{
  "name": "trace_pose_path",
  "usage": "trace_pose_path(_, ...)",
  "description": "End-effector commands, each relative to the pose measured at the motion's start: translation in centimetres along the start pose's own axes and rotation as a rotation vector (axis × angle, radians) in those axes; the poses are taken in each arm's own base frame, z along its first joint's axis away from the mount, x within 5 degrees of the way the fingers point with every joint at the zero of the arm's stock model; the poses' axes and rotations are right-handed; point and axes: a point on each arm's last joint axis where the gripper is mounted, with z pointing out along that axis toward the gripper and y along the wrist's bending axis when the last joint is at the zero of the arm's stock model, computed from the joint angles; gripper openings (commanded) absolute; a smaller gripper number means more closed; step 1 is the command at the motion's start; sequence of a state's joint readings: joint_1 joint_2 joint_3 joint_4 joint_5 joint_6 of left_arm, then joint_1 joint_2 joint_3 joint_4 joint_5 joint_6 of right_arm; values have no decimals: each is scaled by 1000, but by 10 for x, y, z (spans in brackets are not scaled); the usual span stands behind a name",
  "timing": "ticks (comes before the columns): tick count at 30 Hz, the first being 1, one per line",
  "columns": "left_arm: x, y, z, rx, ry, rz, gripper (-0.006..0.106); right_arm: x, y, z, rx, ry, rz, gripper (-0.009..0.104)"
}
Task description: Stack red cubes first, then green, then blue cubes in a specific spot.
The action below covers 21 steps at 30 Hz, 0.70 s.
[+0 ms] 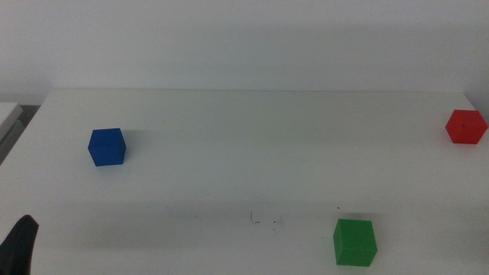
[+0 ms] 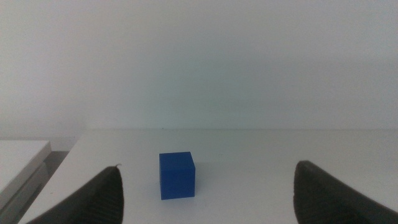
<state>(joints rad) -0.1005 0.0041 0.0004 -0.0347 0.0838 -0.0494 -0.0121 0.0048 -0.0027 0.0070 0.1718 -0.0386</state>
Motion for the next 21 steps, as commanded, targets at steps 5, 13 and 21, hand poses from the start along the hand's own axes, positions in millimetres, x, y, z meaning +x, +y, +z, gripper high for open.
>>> trace_pose_path(5, -2, 0, 0, -1, -18, 0, 94, -36, -1, 6, -1, 29, 123, 93)
trace_pose_path(13, -2, 0, 0, -1, -18, 0, 94, -99, -3, 52, 15, 554, 117, 93)
trace_pose_path(21, -2, 0, 0, -1, -18, 0, 94, -106, -1, 88, 12, 744, 150, 93)
